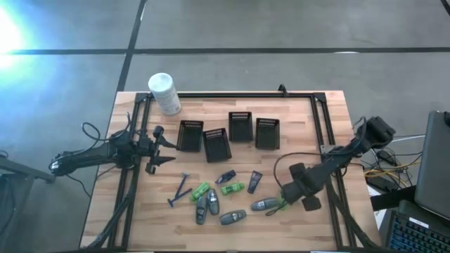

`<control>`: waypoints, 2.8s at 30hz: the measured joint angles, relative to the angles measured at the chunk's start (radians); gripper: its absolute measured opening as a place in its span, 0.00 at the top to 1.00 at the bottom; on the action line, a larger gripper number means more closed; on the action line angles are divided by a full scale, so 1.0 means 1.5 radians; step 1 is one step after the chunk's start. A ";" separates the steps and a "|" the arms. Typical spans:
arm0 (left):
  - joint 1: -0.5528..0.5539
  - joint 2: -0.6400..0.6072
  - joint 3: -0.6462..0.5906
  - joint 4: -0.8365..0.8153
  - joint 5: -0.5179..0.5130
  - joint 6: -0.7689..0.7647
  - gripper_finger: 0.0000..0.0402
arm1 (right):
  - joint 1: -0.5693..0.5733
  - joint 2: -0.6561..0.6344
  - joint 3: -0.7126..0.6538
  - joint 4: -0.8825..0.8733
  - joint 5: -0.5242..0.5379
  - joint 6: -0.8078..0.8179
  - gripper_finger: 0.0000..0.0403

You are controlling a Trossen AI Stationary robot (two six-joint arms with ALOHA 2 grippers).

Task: Pick & Place Travel size toiletries
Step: Put the right razor into the right bin

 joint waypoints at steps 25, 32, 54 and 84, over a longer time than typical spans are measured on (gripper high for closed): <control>0.000 0.000 0.000 0.000 0.000 0.000 0.47 | 0.030 -0.023 -0.114 0.152 0.063 0.045 0.86; 0.000 0.000 0.000 0.000 0.000 0.000 0.47 | 0.052 -0.080 -0.118 0.150 0.064 0.163 0.94; 0.000 0.000 0.000 0.000 0.000 0.000 0.47 | -0.144 -0.337 -0.097 0.133 0.463 1.073 0.94; 0.000 0.000 0.000 0.000 0.000 0.000 0.47 | -0.668 -0.089 -0.087 0.416 0.039 0.634 0.86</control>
